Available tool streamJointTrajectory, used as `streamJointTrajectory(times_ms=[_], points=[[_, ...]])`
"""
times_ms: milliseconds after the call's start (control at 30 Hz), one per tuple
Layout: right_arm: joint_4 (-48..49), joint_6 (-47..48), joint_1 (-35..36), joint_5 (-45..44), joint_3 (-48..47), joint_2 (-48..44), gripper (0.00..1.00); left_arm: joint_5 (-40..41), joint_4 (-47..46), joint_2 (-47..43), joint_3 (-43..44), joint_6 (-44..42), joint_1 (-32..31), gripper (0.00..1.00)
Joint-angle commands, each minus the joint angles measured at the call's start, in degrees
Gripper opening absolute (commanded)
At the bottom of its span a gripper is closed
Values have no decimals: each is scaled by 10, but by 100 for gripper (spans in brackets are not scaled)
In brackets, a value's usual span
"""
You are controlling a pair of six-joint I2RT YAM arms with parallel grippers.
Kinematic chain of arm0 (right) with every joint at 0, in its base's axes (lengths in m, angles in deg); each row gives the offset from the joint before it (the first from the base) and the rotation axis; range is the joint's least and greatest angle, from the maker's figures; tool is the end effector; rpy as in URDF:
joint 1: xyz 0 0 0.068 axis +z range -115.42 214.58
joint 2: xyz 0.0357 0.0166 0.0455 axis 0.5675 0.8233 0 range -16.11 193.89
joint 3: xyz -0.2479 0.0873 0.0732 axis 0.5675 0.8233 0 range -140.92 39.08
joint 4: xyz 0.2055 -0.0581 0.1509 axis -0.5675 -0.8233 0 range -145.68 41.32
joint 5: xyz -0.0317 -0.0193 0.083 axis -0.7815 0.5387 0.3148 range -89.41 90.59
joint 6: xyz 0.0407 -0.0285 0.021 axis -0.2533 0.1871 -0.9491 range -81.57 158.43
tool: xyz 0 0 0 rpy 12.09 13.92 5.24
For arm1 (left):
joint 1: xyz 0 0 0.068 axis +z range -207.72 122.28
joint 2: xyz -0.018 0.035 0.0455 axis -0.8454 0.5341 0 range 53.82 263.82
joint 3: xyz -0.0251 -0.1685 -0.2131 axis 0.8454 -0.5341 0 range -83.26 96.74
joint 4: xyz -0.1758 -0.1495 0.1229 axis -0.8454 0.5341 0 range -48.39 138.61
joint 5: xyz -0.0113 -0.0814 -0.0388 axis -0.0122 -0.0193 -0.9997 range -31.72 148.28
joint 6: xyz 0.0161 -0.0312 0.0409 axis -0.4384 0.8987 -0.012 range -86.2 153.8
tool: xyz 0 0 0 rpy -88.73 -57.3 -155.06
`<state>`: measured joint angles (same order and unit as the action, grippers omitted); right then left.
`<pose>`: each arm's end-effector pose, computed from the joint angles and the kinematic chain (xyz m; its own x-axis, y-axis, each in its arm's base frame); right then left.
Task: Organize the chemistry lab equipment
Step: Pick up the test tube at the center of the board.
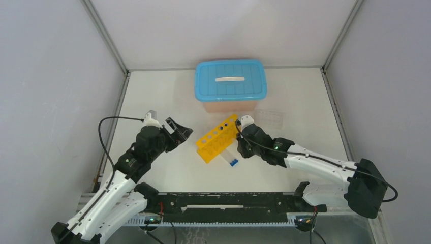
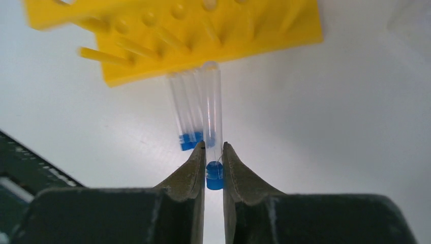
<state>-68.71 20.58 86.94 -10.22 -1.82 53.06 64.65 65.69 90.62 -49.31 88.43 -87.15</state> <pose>0.1535 0.1882 0.2157 -0.6491 -0.3486 -0.6761 -0.5281 0.8462 0.0707 0.1358 -0.0721 0.2699 -0.5563 -0.6165 -0.5572 -0.0887 0.7107 -0.6979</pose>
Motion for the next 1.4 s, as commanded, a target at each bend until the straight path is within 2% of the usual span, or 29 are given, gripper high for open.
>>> streamJointTrajectory(times_ms=[0,233,567,833,1200,1367], points=[[-41,20,10,44,-68,-45,17,-57,-50,14,59,13,0,92],[-74,46,39,102,-168,-27,17,-160,-108,54,77,48,-3,90],[-71,52,81,136,-254,16,17,-206,-127,65,86,87,-6,88],[-57,53,86,144,-273,40,17,-239,-130,57,74,104,-7,83],[-55,55,87,167,-276,44,17,-354,-129,84,56,74,-7,75],[-54,57,87,173,-276,46,17,-365,-122,92,63,59,-7,70]])
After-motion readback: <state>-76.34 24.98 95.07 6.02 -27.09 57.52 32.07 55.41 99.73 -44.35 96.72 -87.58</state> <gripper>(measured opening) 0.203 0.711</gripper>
